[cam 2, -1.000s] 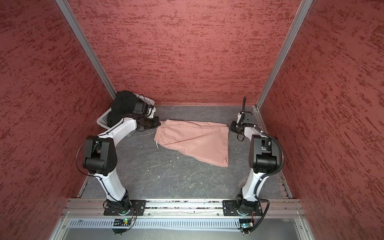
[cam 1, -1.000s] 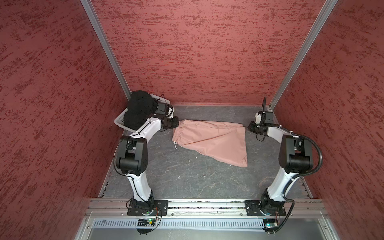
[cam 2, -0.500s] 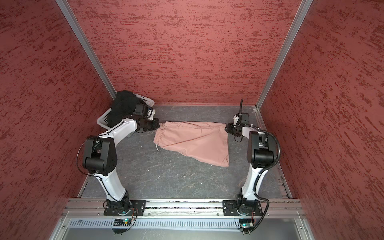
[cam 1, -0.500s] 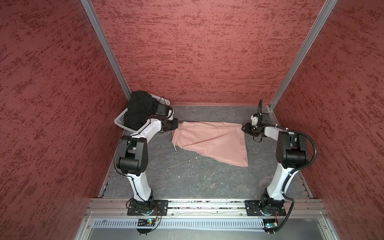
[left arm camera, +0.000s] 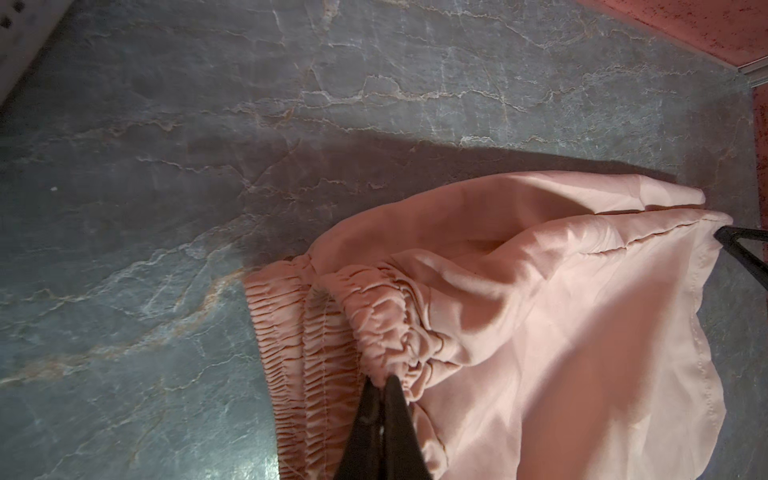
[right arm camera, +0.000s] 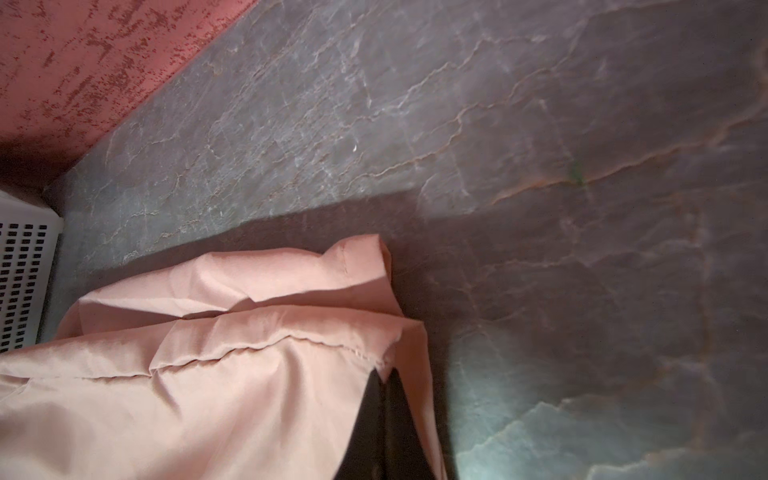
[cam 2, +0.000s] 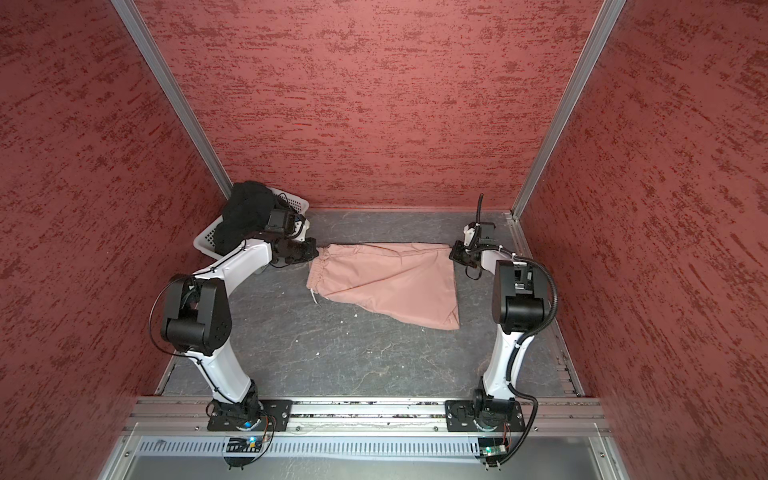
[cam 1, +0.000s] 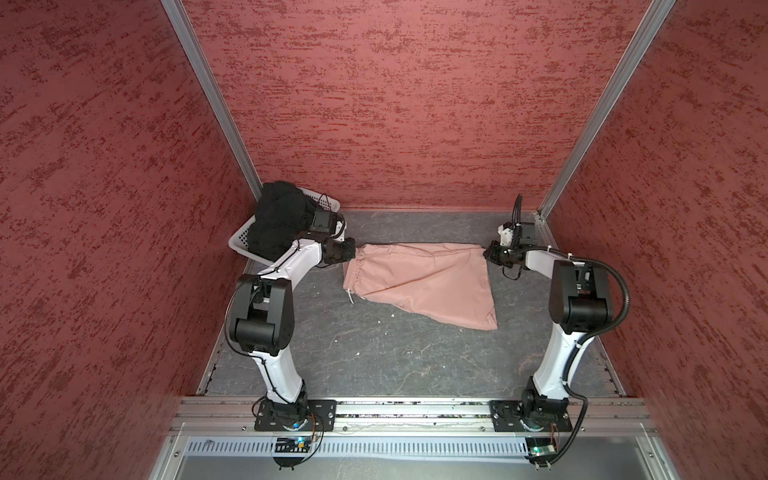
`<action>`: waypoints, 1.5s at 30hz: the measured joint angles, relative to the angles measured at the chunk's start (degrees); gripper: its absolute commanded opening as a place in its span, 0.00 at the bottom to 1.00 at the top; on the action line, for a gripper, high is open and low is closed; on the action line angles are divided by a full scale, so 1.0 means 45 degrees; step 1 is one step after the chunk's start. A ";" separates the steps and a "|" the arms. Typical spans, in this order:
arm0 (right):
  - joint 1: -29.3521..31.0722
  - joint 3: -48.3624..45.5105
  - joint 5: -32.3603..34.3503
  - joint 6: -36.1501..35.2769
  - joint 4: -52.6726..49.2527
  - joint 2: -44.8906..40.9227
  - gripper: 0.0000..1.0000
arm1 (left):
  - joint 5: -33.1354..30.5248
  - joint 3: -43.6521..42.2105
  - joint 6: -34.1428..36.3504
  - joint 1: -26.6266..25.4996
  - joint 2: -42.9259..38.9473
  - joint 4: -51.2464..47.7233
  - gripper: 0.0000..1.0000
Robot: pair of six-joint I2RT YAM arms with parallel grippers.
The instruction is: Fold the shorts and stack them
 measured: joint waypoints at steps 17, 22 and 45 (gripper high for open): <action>0.0199 0.1472 0.0937 -0.0369 -0.1423 -0.1054 0.01 | -0.0039 -0.1355 0.0024 0.0782 -0.0933 0.0155 0.00; 0.0257 0.2506 0.0933 -0.0345 -0.1404 0.0107 0.45 | -0.0107 -0.1239 0.0194 0.0937 -0.0151 0.0831 0.21; 0.7145 -0.1807 0.1637 0.0515 0.0554 -0.3978 0.00 | 0.1083 -0.3483 -0.0126 0.1433 -0.2560 0.1321 1.00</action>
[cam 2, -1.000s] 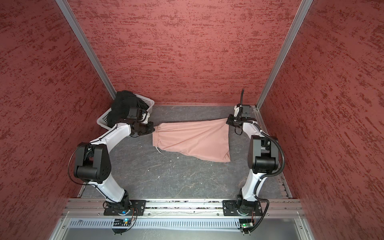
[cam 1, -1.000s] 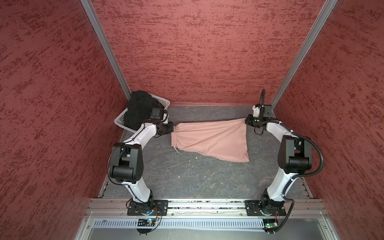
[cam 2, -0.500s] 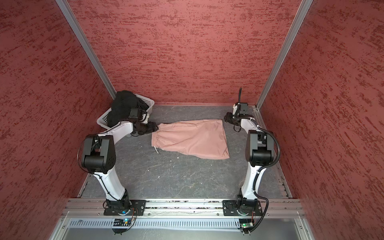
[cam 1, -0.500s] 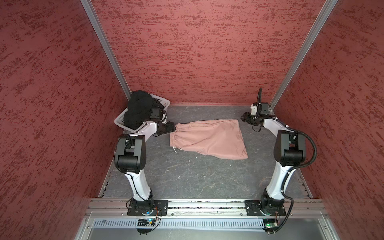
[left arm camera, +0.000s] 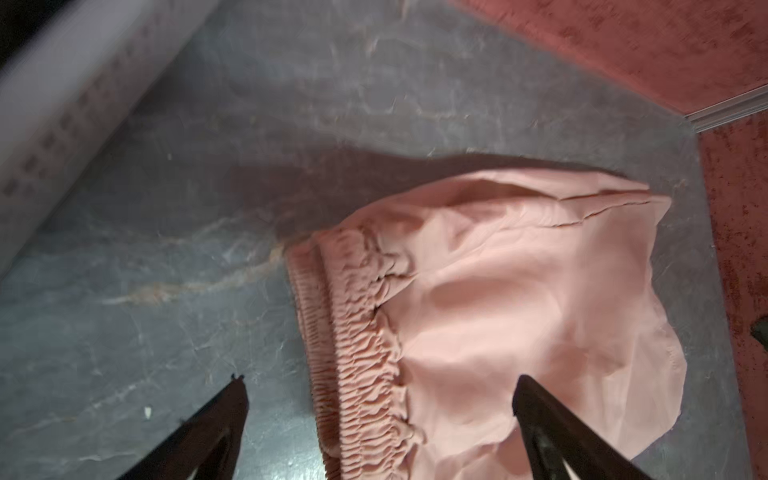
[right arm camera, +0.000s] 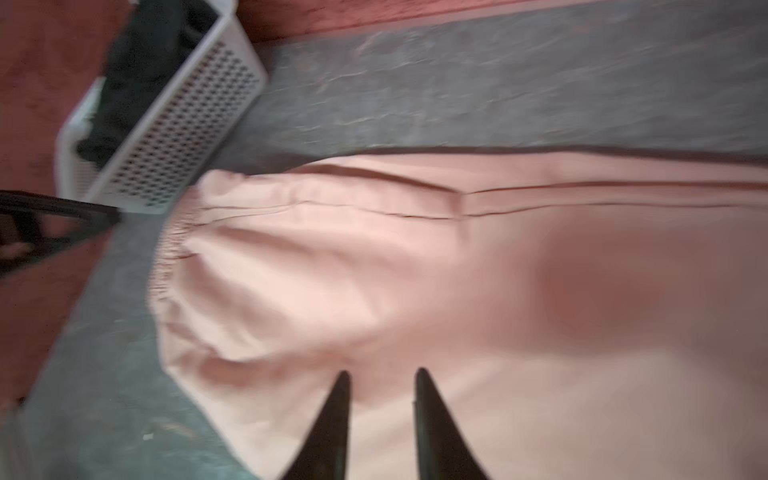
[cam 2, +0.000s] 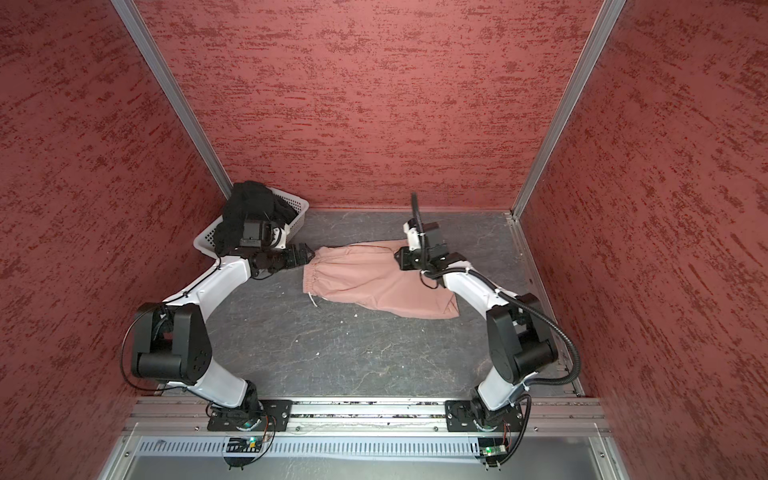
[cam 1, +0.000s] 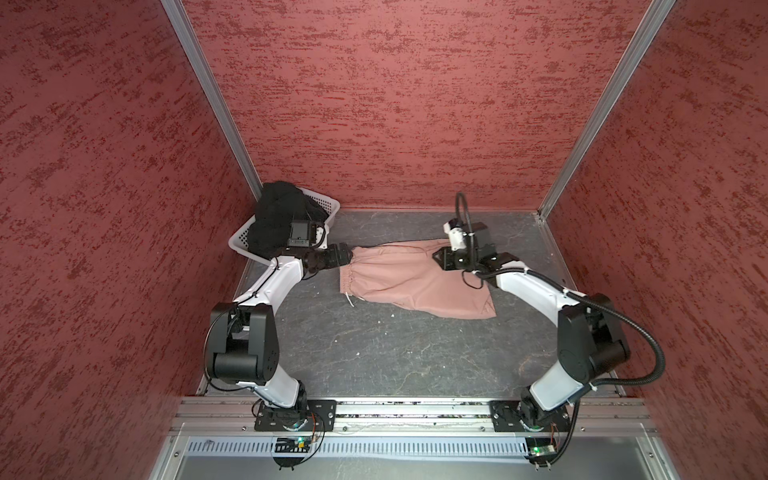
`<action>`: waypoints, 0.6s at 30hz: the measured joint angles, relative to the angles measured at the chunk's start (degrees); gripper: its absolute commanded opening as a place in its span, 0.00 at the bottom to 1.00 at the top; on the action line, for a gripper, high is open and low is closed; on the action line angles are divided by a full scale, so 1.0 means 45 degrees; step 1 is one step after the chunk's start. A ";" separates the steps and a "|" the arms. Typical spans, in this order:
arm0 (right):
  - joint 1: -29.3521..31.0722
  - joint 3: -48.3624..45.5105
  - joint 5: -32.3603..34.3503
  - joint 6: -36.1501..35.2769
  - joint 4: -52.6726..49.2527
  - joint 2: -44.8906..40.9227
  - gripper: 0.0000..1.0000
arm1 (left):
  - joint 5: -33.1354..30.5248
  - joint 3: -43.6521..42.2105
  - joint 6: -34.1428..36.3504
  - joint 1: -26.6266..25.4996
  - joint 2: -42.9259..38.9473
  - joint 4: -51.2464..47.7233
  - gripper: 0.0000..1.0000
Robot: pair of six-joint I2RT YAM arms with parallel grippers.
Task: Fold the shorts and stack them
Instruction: 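Move the right gripper over the middle of the folded shorts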
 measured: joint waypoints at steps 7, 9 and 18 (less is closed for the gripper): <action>0.1880 0.0670 -0.0209 0.1282 0.1277 0.2880 0.00 | 0.0831 -0.1753 -0.0563 0.0481 0.0306 0.0369 0.99; 0.1860 0.0563 0.0029 0.1472 0.1069 0.3279 0.00 | 0.1039 -0.1802 -0.0690 0.0481 0.0287 0.0622 0.99; 0.1836 0.0000 0.0748 0.2181 0.1035 0.3541 0.00 | 0.2200 -0.2331 -0.1355 0.0525 0.0495 0.2273 0.99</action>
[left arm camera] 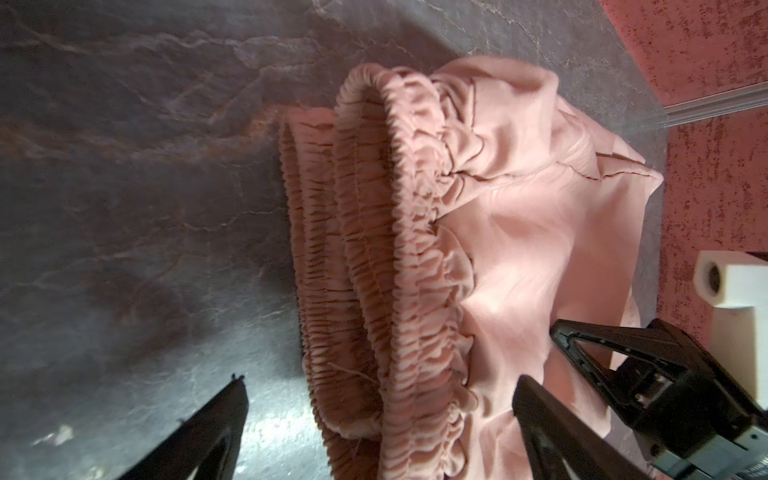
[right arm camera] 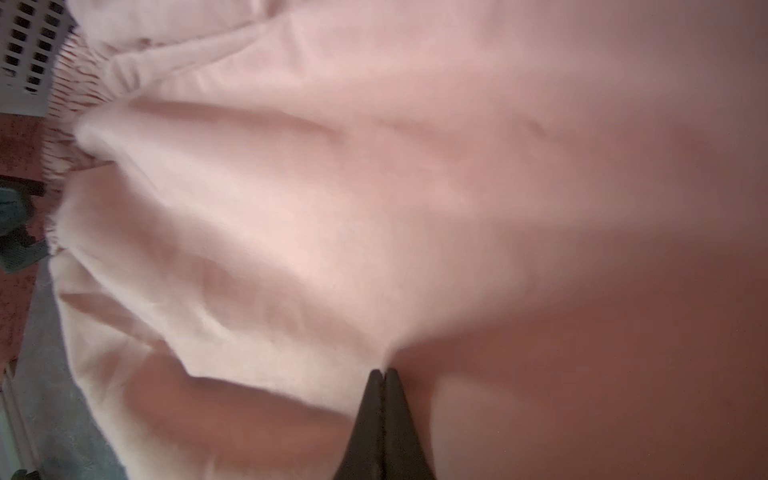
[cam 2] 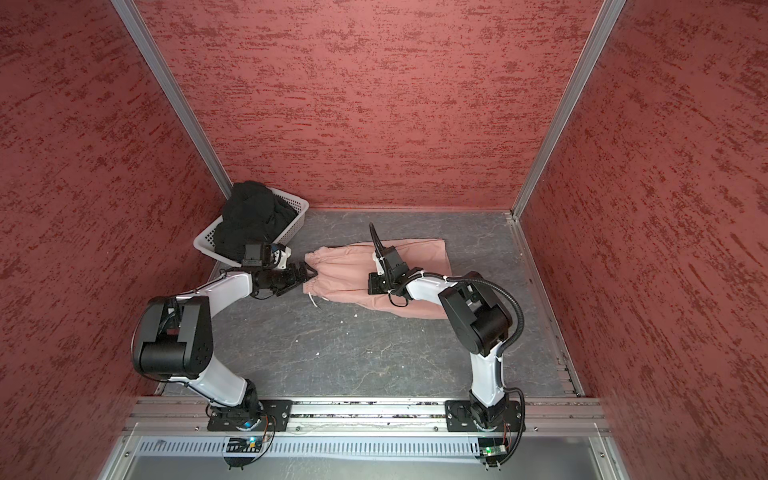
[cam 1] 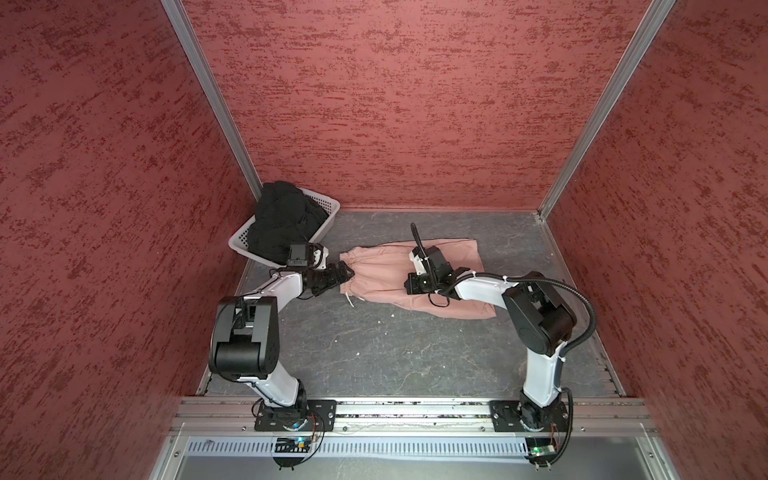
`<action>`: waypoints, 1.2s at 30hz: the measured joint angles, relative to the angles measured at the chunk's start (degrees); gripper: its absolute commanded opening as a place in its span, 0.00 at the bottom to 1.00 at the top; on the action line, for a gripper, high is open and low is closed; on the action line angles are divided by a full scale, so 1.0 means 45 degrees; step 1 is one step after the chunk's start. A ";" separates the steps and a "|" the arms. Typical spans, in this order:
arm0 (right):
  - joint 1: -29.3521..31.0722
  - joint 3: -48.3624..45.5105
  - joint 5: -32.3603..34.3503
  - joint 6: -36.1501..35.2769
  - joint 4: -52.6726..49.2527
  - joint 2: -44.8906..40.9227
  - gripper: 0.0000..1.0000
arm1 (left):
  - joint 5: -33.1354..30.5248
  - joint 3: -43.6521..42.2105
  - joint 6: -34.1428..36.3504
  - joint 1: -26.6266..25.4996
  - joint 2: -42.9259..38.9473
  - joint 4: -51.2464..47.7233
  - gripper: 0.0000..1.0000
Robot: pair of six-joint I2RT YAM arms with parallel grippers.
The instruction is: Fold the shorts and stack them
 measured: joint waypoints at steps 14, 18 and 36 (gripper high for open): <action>0.0913 -0.0641 0.2064 -0.1953 -0.0855 -0.1243 0.57 | 0.0695 -0.0437 -0.0860 0.0466 -0.0335 0.0398 0.99; 0.2229 -0.0029 0.3313 -0.3959 -0.0967 -0.1851 0.69 | 0.0097 -0.0452 -0.0986 0.1078 -0.2506 -0.0296 0.99; 0.6149 0.3619 0.7660 -1.0569 0.0442 0.2487 0.89 | -0.1685 -0.1520 -0.1078 0.3628 -0.9253 -0.4231 0.99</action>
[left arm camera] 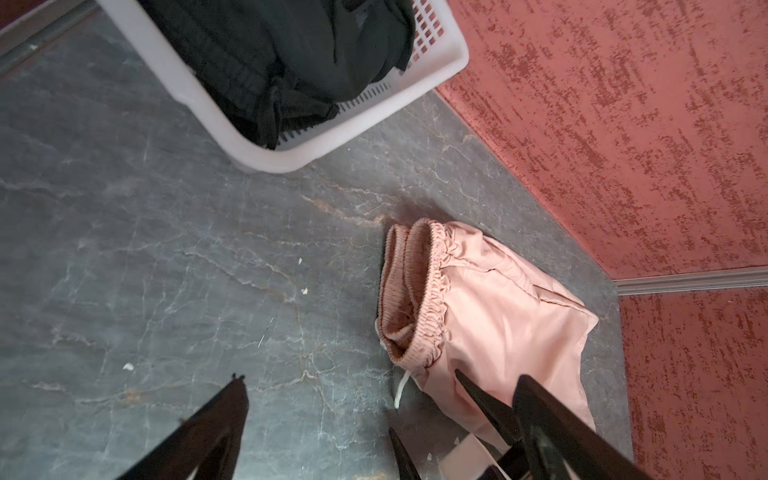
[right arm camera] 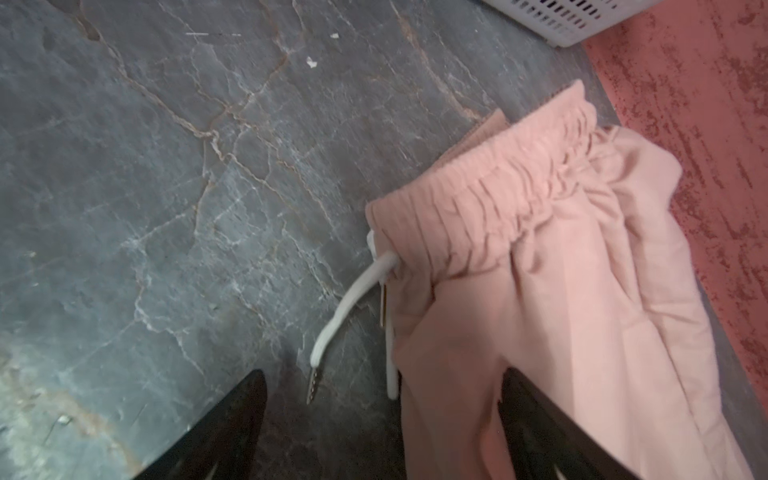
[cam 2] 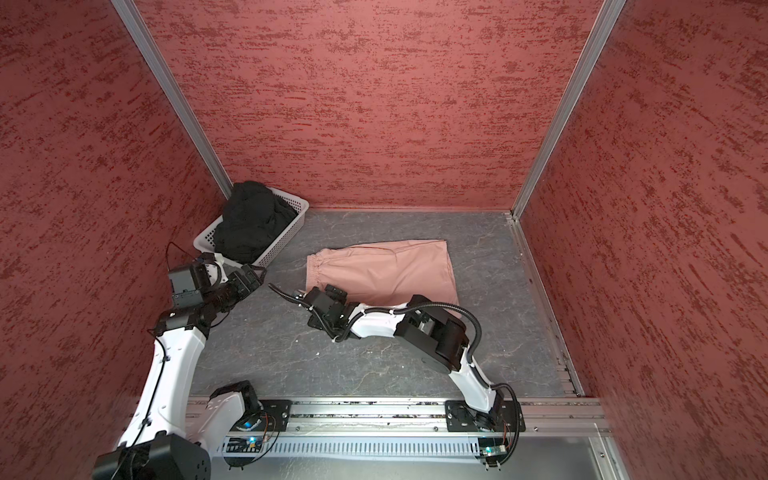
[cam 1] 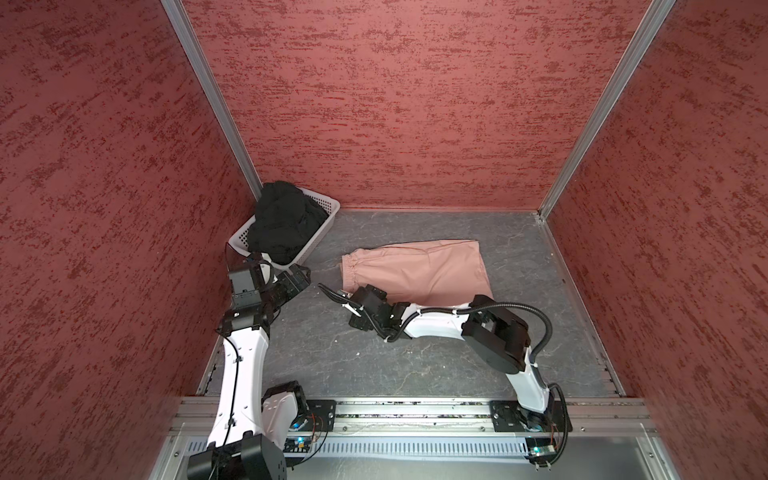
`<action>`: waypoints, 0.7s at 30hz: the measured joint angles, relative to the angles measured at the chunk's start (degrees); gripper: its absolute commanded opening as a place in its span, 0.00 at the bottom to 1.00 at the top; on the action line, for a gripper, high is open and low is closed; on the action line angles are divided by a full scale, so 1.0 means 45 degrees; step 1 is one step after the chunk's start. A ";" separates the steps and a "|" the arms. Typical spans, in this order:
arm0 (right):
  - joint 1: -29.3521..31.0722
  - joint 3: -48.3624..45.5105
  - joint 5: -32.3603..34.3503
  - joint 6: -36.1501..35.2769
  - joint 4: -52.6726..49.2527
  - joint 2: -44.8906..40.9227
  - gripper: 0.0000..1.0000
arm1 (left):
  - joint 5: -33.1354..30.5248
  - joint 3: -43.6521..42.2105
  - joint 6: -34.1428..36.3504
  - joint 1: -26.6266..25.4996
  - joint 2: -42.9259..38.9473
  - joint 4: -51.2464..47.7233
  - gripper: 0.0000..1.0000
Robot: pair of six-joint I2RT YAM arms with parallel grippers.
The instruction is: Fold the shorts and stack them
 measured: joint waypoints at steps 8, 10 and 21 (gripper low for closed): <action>0.0170 0.1253 0.0291 -0.0500 0.0325 0.0646 0.90 | 0.0126 -0.0010 0.0044 0.0126 -0.0865 -0.0733 0.99; 0.0219 0.1666 0.0573 -0.0699 0.0491 0.1127 0.90 | 0.0209 -0.0010 0.0083 0.0151 -0.0899 -0.0840 0.99; 0.0180 0.2259 0.1851 -0.1953 0.1200 0.2327 0.90 | 0.0510 0.0209 0.0248 0.0199 -0.1404 -0.1515 0.99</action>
